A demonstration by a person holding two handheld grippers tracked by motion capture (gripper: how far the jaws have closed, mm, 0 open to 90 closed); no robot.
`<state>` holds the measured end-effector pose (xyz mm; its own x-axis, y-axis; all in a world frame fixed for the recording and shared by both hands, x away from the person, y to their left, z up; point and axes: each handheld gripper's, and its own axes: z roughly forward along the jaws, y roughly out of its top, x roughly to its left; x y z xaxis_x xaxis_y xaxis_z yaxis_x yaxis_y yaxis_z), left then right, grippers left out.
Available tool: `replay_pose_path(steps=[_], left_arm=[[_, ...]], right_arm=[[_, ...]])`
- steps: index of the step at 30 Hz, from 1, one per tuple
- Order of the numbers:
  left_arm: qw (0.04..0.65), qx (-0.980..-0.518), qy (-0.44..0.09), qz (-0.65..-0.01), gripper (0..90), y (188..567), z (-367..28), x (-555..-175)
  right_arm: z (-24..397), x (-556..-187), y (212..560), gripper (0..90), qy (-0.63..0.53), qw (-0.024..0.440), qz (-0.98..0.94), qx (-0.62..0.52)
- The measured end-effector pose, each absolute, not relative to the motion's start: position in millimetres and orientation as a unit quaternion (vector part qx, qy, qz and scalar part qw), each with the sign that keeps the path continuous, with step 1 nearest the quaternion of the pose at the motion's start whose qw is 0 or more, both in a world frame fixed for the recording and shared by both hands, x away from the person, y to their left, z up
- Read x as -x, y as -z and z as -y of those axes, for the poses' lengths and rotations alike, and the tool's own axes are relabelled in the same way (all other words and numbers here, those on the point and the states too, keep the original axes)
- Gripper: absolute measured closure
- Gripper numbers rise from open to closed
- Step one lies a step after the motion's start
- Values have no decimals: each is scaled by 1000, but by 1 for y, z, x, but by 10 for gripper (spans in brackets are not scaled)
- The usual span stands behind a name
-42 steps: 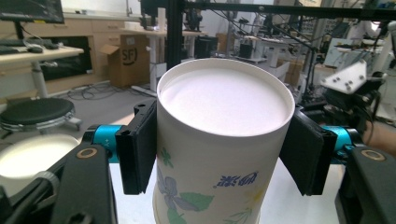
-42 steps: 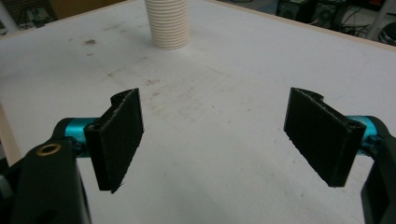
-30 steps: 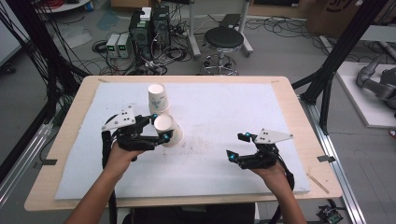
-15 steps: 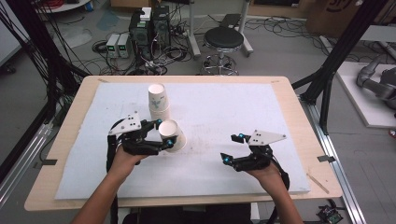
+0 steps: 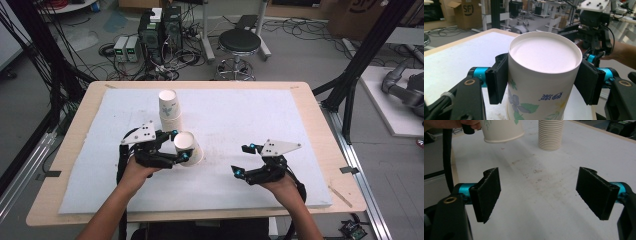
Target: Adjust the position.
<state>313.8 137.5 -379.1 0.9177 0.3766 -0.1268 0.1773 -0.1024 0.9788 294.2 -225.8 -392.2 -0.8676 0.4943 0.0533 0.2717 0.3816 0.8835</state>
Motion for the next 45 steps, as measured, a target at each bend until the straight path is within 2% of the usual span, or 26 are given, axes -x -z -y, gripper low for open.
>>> replay_pose_path(steps=[20, 42, 45], left_arm=[[646, -753, -20, -126, 340, 380, -106, -306], [660, -742, 12, -116, 344, 387, -93, -304], [662, -740, 15, -114, 345, 387, -92, -304]], right_arm=[[193, -294, 391, 202, -532, 62, -832, -148], [166, -298, 397, 206, -543, 21, -831, -119], [165, -299, 399, 231, -544, 17, -830, -121]])
